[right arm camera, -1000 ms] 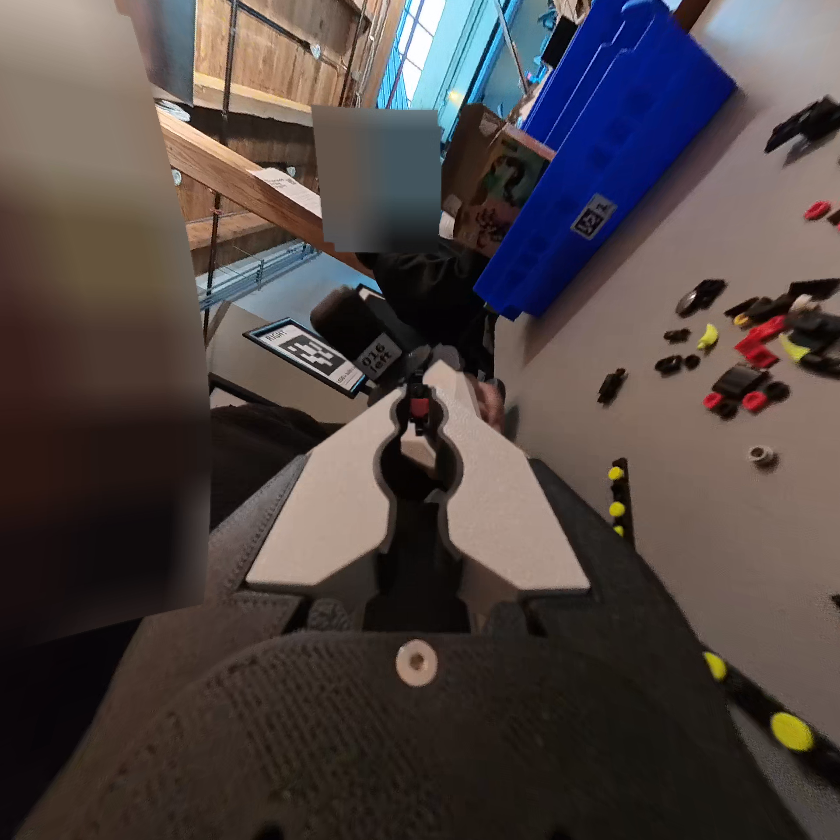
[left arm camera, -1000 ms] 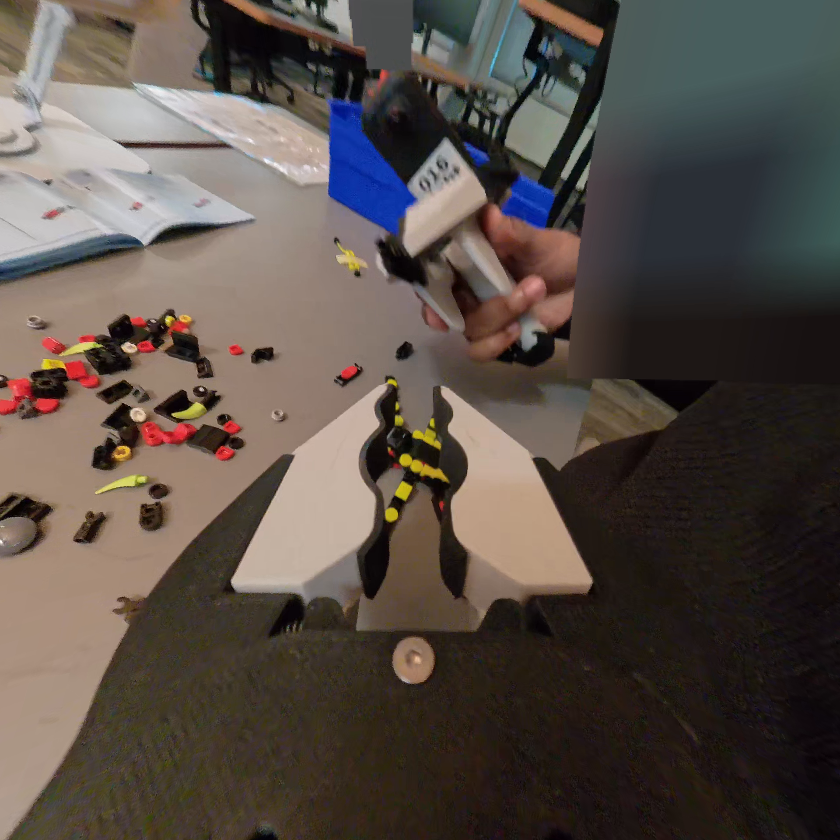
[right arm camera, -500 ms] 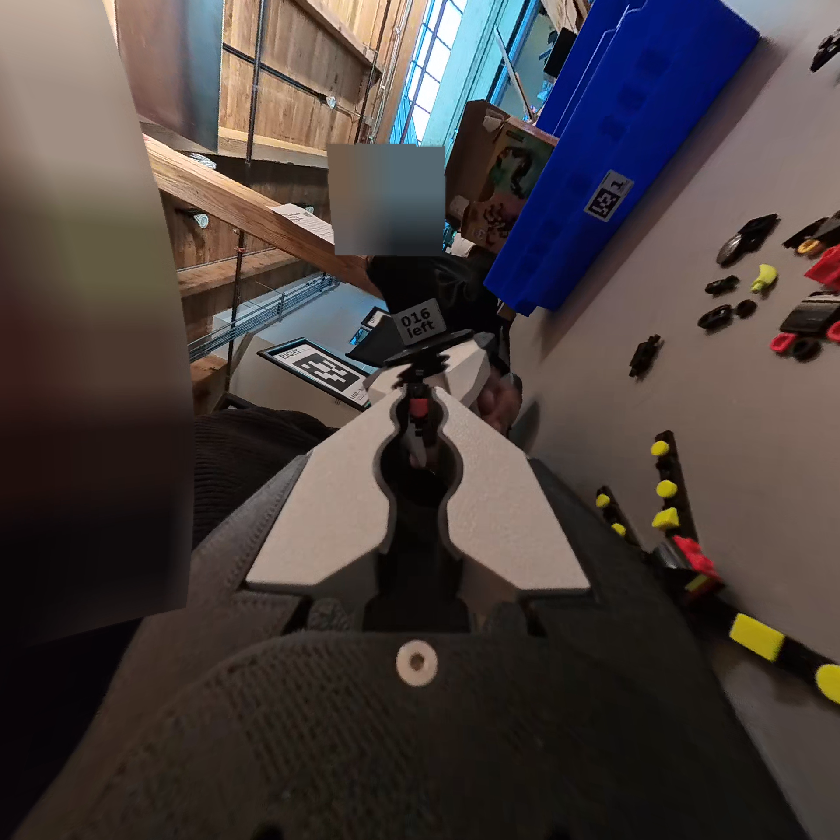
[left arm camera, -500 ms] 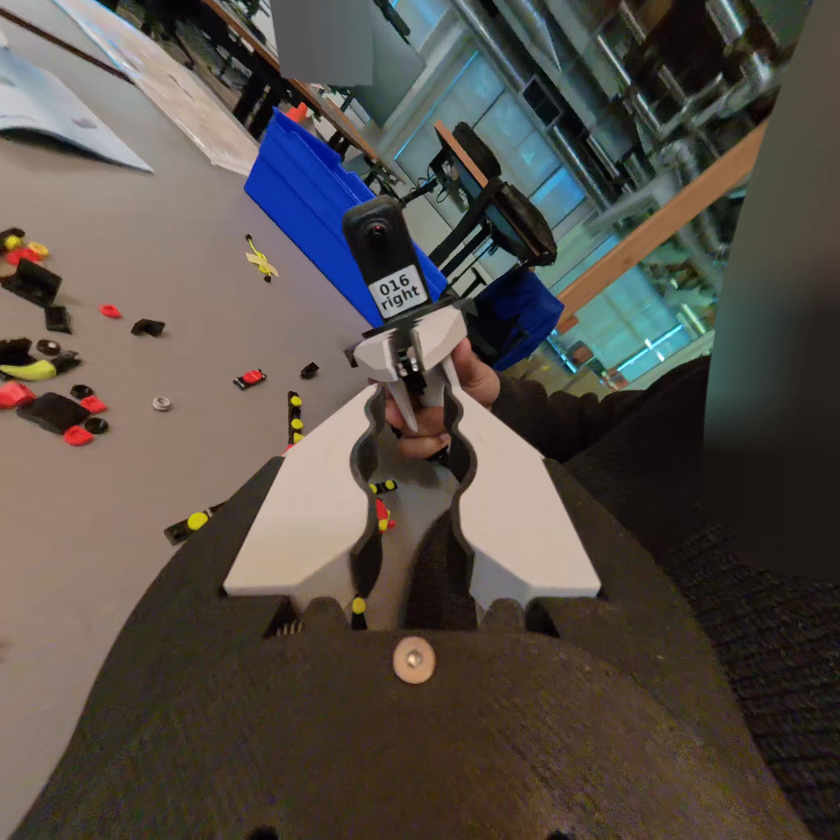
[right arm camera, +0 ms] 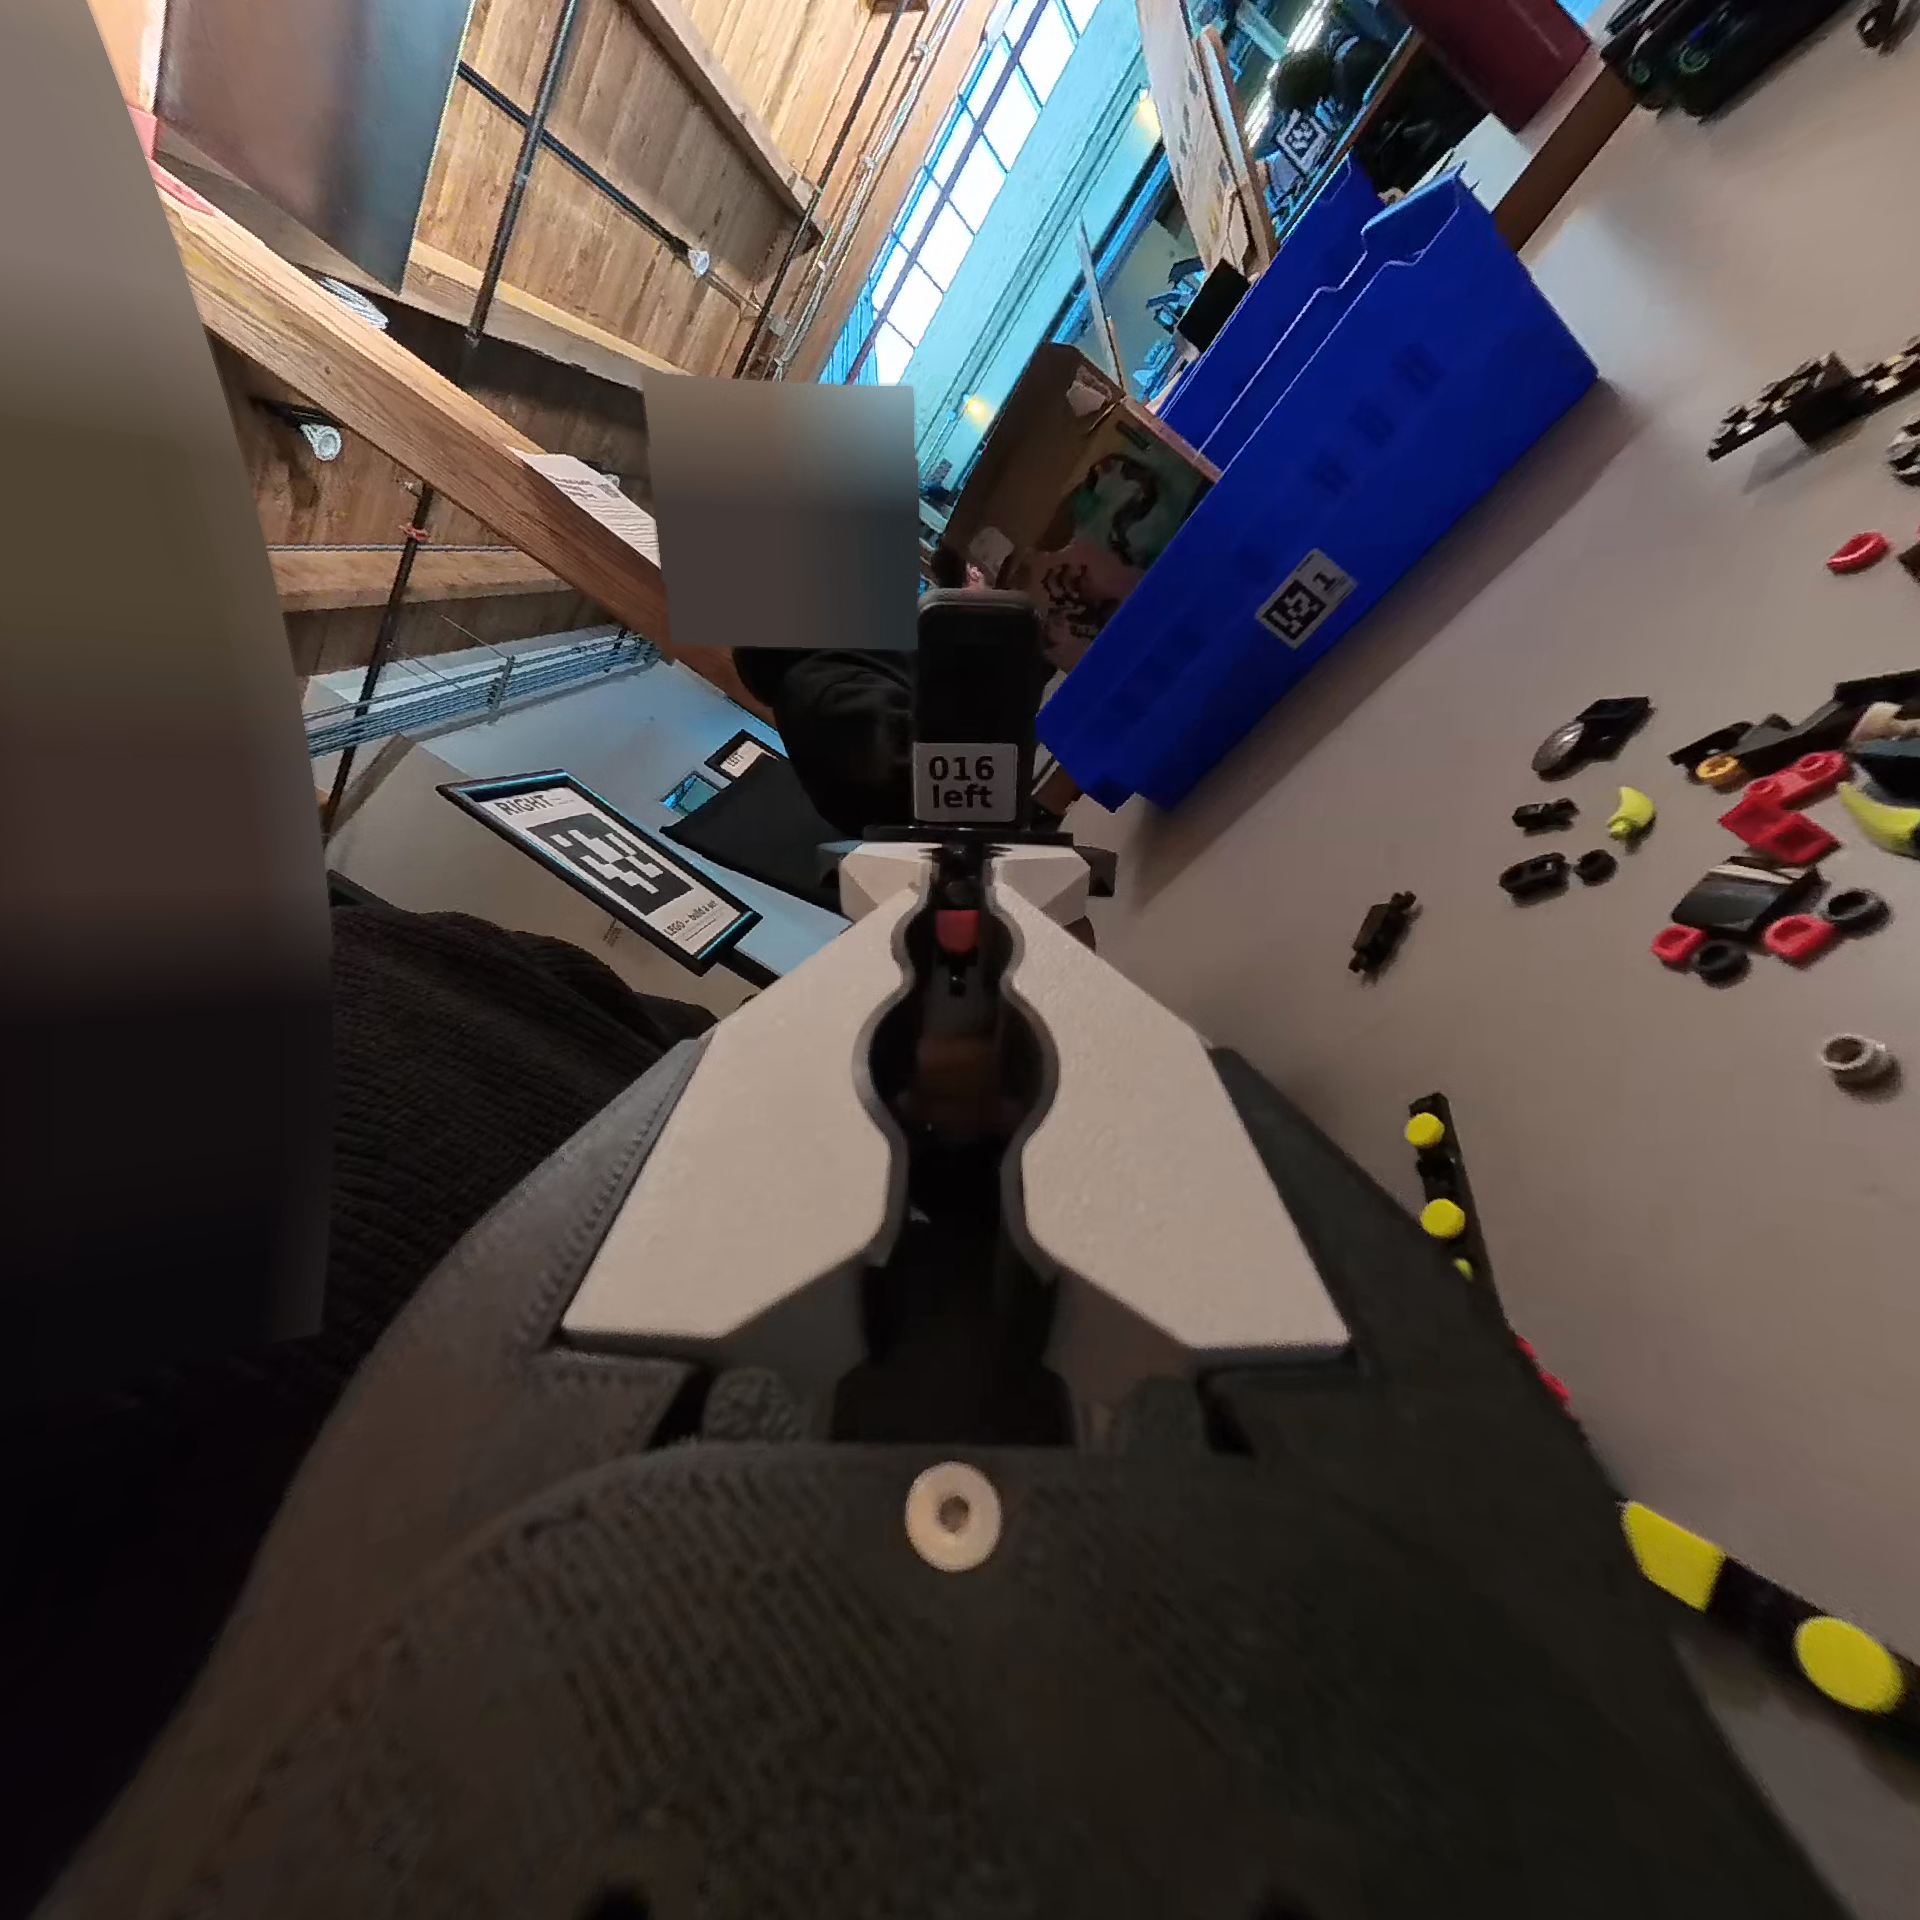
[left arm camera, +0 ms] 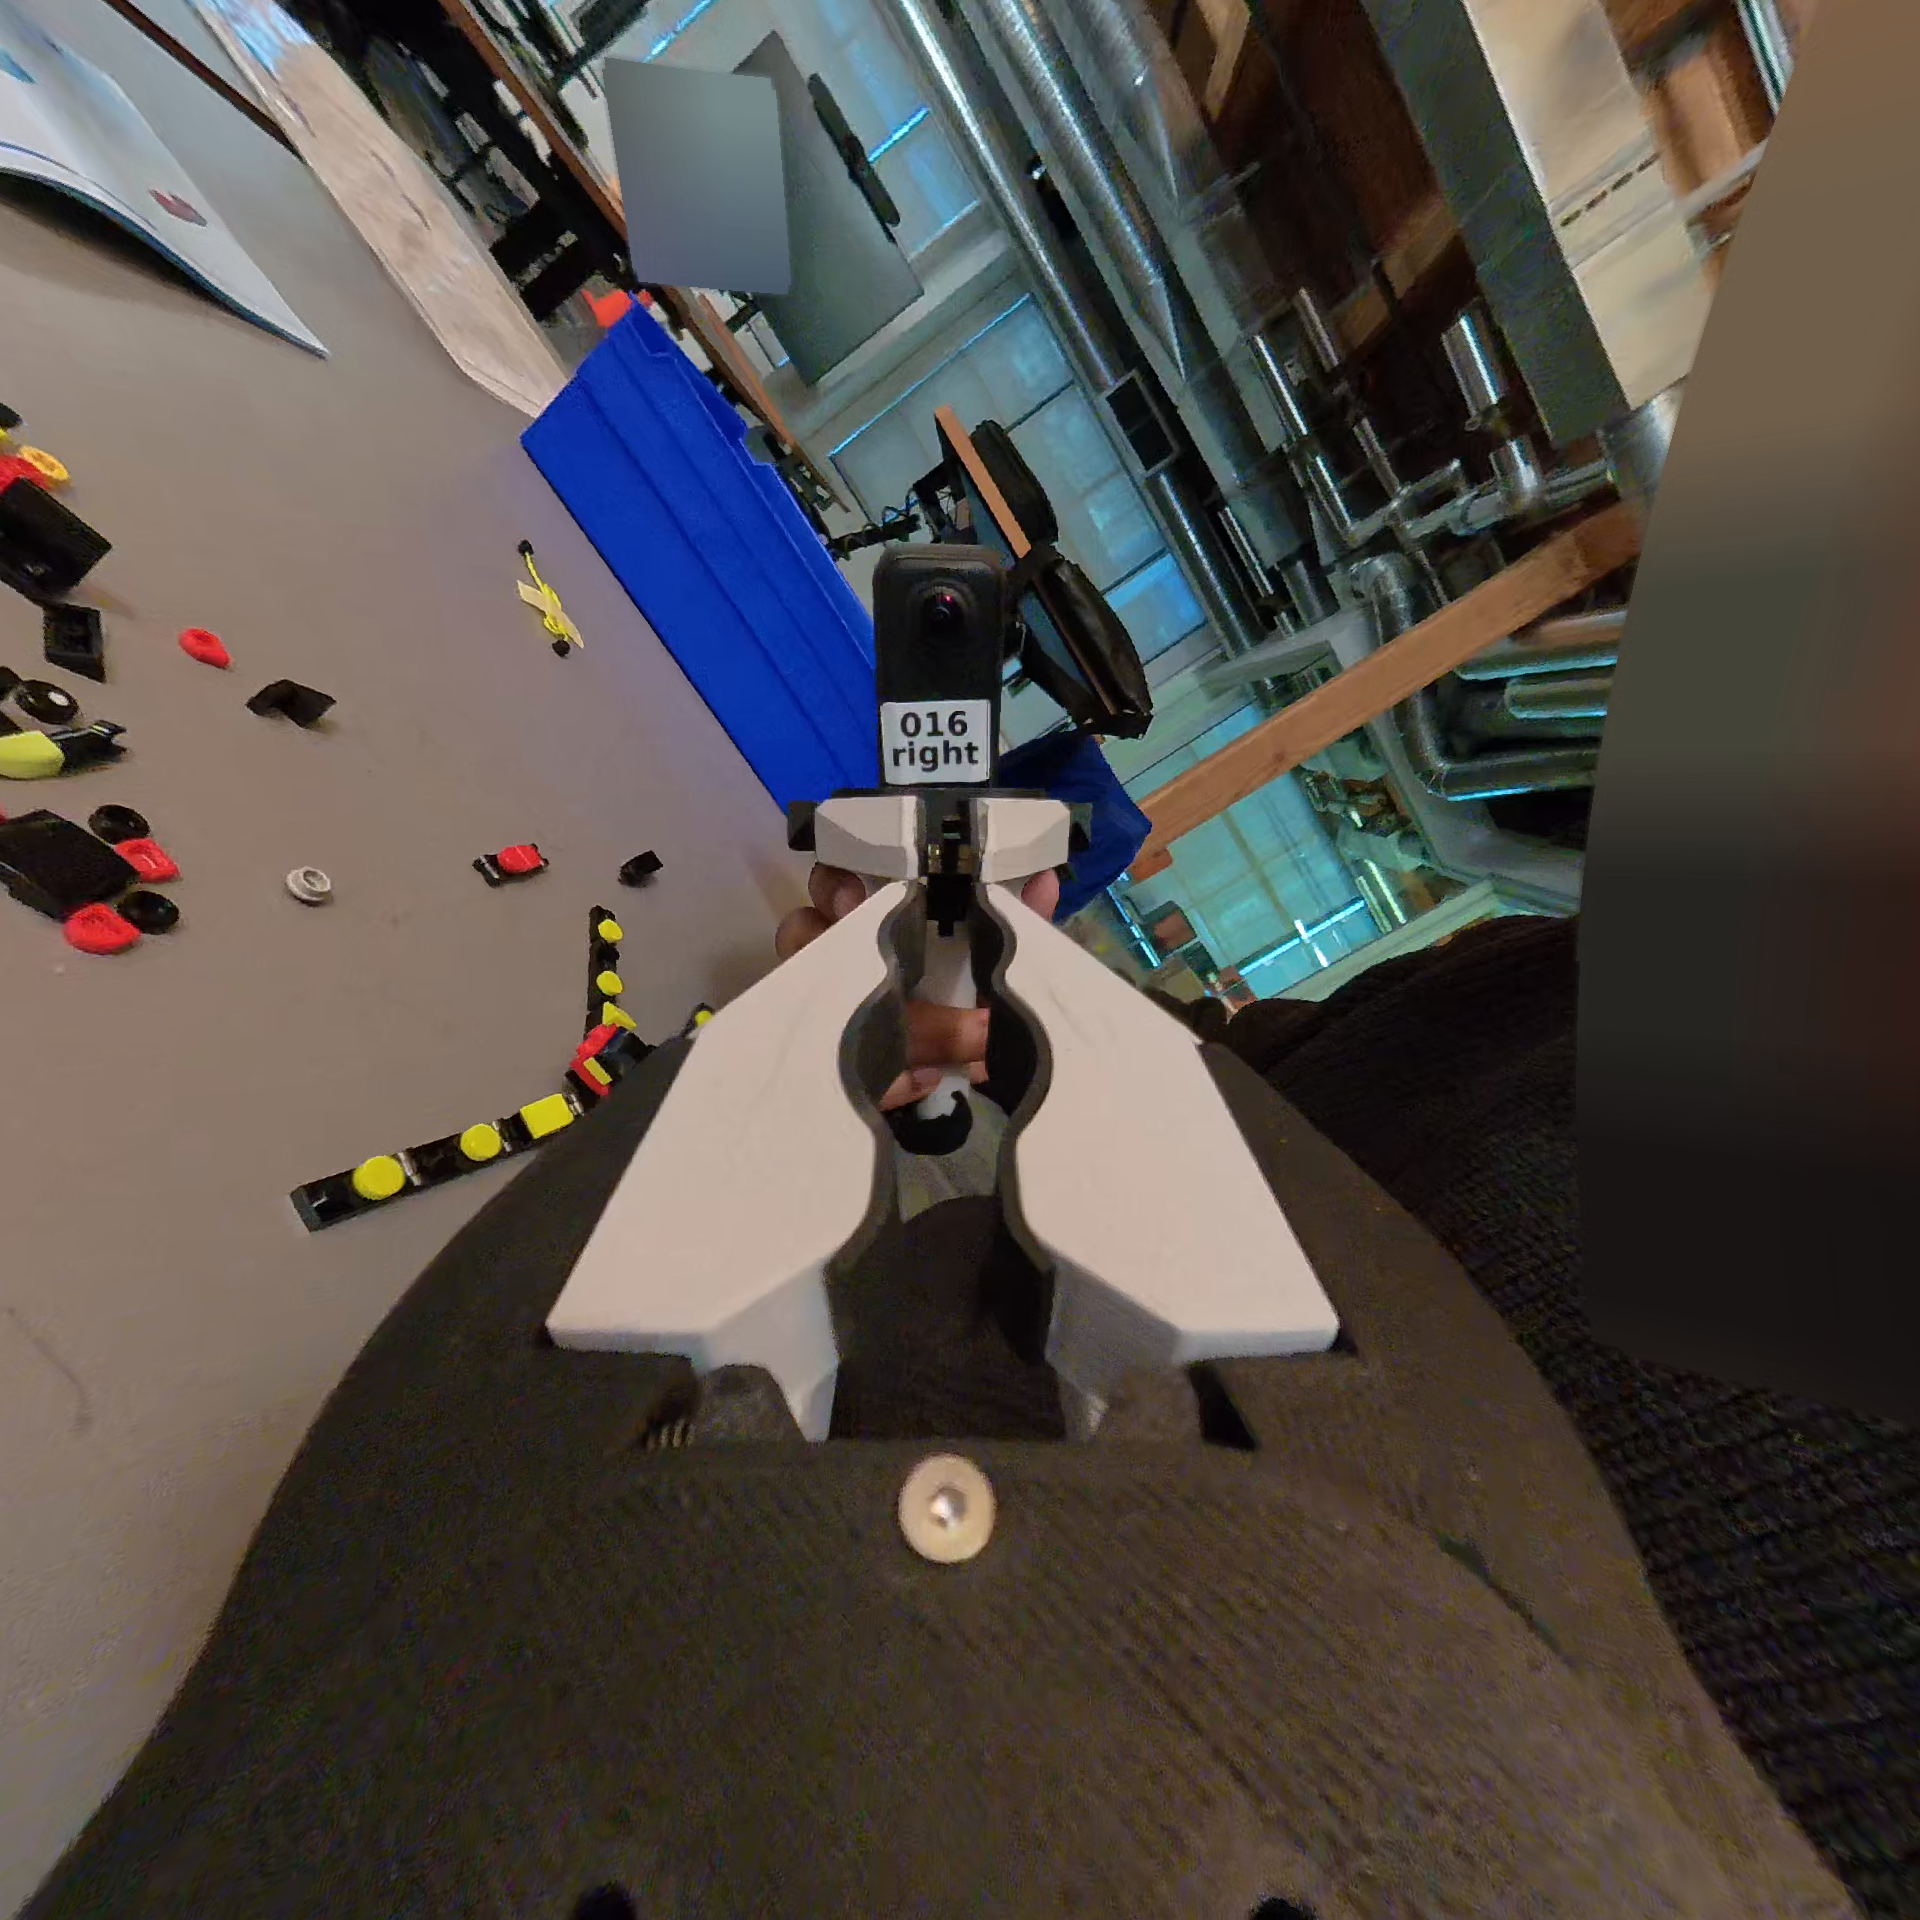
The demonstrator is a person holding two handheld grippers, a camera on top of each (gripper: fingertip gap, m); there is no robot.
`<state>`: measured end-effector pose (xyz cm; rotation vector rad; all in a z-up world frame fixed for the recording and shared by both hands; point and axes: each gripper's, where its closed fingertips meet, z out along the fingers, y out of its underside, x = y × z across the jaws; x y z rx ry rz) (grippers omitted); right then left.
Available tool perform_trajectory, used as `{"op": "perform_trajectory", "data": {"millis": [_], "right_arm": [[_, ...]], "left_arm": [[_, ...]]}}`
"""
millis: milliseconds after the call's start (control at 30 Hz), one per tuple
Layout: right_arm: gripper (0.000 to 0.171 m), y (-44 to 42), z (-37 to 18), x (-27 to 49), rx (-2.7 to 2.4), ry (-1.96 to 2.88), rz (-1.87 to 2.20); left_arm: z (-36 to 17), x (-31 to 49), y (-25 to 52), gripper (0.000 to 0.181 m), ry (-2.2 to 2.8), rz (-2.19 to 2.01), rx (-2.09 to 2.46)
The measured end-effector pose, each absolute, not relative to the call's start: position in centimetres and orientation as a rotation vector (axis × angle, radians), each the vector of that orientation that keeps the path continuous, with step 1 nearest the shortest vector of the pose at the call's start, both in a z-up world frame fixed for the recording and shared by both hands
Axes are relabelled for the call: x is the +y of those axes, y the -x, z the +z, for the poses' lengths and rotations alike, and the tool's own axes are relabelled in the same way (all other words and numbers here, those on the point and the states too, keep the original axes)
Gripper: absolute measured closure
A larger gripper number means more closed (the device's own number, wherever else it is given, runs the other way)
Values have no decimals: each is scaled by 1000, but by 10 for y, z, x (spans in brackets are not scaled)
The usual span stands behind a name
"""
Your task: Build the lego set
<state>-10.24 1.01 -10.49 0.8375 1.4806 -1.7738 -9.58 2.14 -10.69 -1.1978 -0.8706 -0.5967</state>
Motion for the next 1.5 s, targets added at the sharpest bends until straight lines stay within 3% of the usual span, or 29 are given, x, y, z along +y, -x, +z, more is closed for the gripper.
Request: {"op": "perform_trajectory", "data": {"millis": [267, 533, 767, 900, 1100, 1500], "right_arm": [[146, 106, -108, 21, 1500, -799, -1721], [144, 92, -118, 22, 1658, -669, -1664], [150, 84, -123, 22, 1662, -627, -1604], [165, 77, -125, 22, 1678, -589, -1561], [165, 77, -118, 22, 1799, -549, -1569], [166, 127, -101, 62, 1534, -777, -1713]], "left_arm": [[-109, 19, 96, 178, 1235, -560, -860], [-114, 23, 91, 178, 1262, -624, -859], [-125, 33, 77, 178, 1395, -635, -823], [-130, 37, 72, 178, 1481, -582, -789], [-124, 36, 71, 177, 1491, -530, -768], [-109, 15, 95, 181, 1383, -376, -801]]}}
